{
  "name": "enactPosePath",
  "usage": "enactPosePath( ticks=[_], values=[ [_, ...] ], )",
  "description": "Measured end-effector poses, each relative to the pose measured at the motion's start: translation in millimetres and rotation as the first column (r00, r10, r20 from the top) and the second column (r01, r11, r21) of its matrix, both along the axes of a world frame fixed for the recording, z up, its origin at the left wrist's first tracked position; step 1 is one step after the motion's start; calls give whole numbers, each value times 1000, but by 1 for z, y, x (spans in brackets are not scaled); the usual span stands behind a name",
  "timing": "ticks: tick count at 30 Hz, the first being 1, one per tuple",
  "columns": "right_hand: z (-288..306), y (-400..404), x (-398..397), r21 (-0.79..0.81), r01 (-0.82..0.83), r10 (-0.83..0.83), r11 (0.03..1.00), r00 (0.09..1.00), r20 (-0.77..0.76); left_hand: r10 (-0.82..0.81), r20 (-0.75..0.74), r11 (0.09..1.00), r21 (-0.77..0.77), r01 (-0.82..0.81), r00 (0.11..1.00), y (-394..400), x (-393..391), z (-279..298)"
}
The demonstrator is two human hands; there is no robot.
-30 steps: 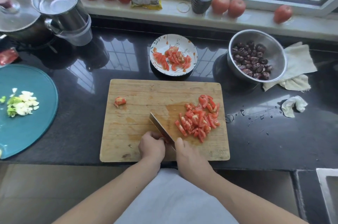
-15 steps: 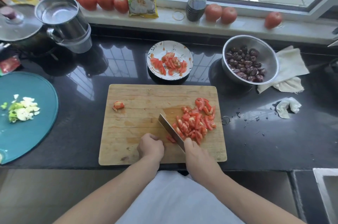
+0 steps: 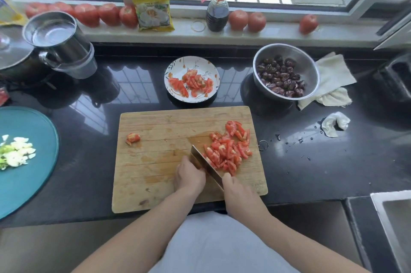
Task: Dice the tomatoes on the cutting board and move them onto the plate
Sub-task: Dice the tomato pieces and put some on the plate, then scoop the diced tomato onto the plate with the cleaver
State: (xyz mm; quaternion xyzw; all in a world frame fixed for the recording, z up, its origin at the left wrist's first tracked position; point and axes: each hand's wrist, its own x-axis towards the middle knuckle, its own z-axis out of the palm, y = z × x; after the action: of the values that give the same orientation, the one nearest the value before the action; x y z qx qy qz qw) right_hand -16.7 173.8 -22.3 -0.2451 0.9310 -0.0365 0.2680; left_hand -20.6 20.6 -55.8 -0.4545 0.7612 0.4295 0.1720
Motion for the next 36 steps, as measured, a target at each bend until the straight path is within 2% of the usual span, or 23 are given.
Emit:
enactPosePath(
  ticks=[2,6,9,11,14,17,21,24,27,32,36],
  values=[
    [0,12,6,42,-47,49,998,998,-35,0,0,1000,-12,0,1000,0,1,-4],
    [-1,6,2,11,-14,15,1000,999,-29,-8,-3,1000,-22,8,1000,0,1,-7],
    [2,-8,-8,-60,39,-39,997,999,-6,24,-12,1000,-17,-24,1000,-2,2,-9],
    [7,-7,-16,-173,149,-141,974,989,53,87,-17,996,25,-86,996,-1,0,-9],
    [21,12,-34,-357,359,-324,862,933,157,156,-41,982,112,-151,987,5,-14,-6],
    [30,56,-53,-436,526,-473,730,850,233,129,-45,983,134,-122,991,8,-24,-2],
    [25,105,-76,-389,717,-641,578,694,327,45,-177,998,-38,-53,983,11,-7,3],
    [6,118,-95,-369,780,-675,505,624,394,-175,-280,974,-192,123,944,28,2,-6],
    [-14,112,-106,-344,776,-623,529,630,464,-272,-294,949,-239,205,916,44,-6,-23],
    [-30,99,-107,-320,787,-554,527,604,573,-191,-375,959,-269,91,907,66,-35,-40],
    [-32,89,-91,-309,740,-528,597,653,543,-154,-484,963,-269,21,861,78,-56,-47]
  ],
)
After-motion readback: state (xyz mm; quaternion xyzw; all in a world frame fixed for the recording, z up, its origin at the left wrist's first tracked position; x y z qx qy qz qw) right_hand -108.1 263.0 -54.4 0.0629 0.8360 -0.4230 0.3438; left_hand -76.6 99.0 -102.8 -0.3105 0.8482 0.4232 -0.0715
